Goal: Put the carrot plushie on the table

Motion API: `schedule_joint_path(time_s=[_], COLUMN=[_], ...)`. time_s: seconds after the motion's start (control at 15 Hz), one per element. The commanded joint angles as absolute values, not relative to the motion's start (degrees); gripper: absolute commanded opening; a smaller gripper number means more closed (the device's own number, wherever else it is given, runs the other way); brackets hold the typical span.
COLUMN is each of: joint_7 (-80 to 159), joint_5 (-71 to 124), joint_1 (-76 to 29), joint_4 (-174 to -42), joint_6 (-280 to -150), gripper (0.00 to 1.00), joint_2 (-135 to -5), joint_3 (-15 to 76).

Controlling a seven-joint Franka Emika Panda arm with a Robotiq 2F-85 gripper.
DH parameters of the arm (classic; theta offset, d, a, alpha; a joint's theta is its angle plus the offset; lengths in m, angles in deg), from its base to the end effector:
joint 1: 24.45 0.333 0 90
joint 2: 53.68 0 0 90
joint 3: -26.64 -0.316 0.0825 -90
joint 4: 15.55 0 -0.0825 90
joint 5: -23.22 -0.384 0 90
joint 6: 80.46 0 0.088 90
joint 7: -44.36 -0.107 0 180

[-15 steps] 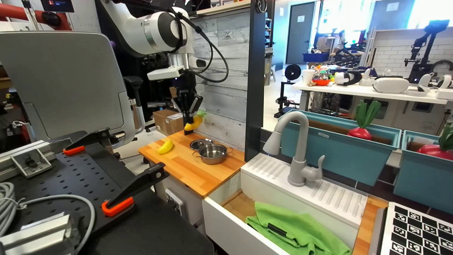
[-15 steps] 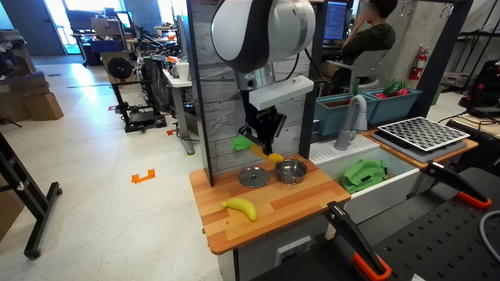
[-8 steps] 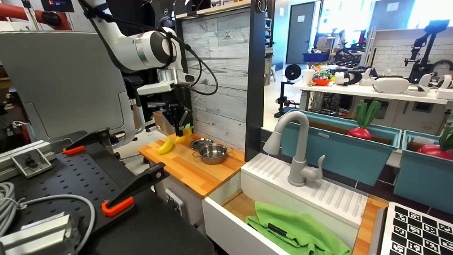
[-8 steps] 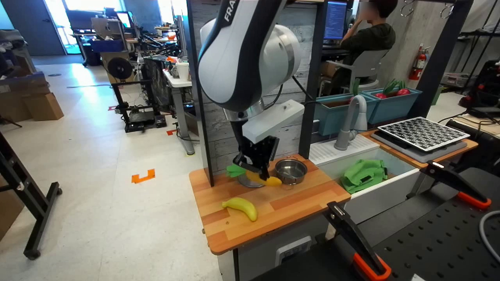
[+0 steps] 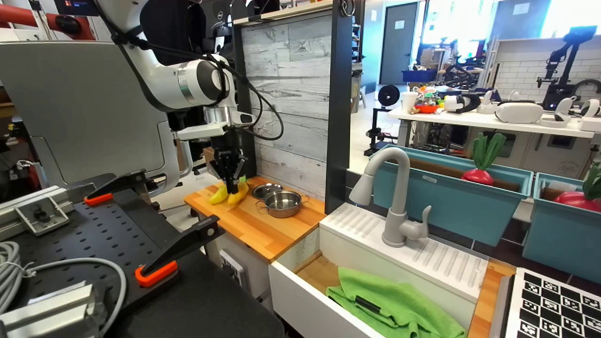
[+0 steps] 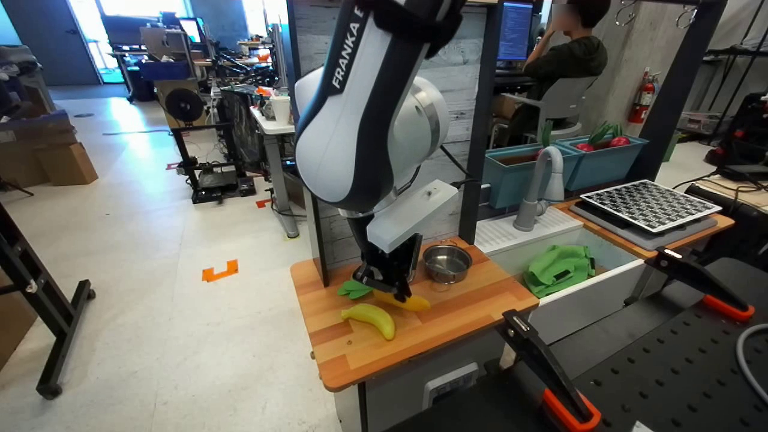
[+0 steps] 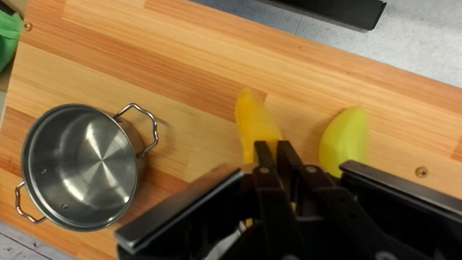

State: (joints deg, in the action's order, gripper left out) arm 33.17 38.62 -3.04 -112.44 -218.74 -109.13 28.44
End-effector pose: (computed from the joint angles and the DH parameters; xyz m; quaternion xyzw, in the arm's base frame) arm 0.5826 0.2063 0.0176 0.9706 0.1870 -0.0937 0.1190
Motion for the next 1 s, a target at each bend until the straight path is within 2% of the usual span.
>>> schedule_joint_path(time_s=[0.0, 0.33, 0.53, 0.93], joint_7=[34.06, 35.03, 34.36, 33.64], joint_5=[39.39, 39.07, 38.71, 39.40], joint_1=[-2.99, -3.51, -3.66, -4.03], joint_4=[-109.94, -109.76, -112.16, -122.12], joint_6=[-217.78, -217.25, -216.58, -220.18], gripper=[0.42, 0.81, 0.99, 1.00], joint_2=[-110.59, -109.95, -107.57, -97.90], joint_3=[28.43, 28.14, 28.20, 28.36])
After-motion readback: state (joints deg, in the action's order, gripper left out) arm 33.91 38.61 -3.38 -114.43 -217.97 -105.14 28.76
